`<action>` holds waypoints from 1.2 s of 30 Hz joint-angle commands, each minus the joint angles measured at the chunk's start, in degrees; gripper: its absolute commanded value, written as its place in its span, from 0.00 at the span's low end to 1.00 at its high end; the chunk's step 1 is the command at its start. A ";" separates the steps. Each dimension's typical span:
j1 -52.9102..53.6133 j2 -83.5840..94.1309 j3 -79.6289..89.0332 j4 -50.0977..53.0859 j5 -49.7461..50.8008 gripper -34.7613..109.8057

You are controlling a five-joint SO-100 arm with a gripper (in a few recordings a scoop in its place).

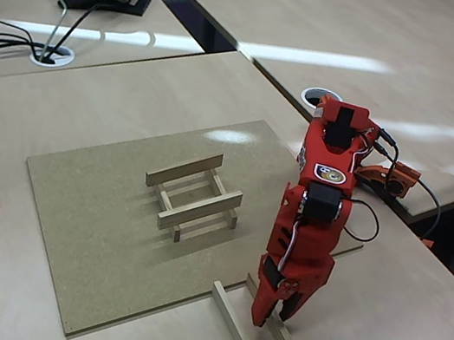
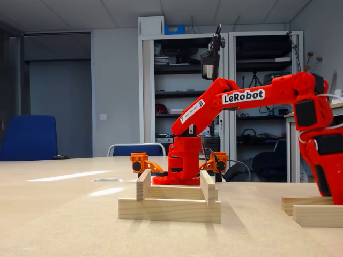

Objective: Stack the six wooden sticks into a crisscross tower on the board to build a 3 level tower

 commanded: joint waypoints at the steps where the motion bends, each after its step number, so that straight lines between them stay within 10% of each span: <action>1: 0.09 0.70 -2.20 -0.09 1.76 0.28; 21: 3.87 -5.98 -34.63 17.93 13.89 0.24; 36: 13.36 32.08 8.96 16.26 0.26 0.24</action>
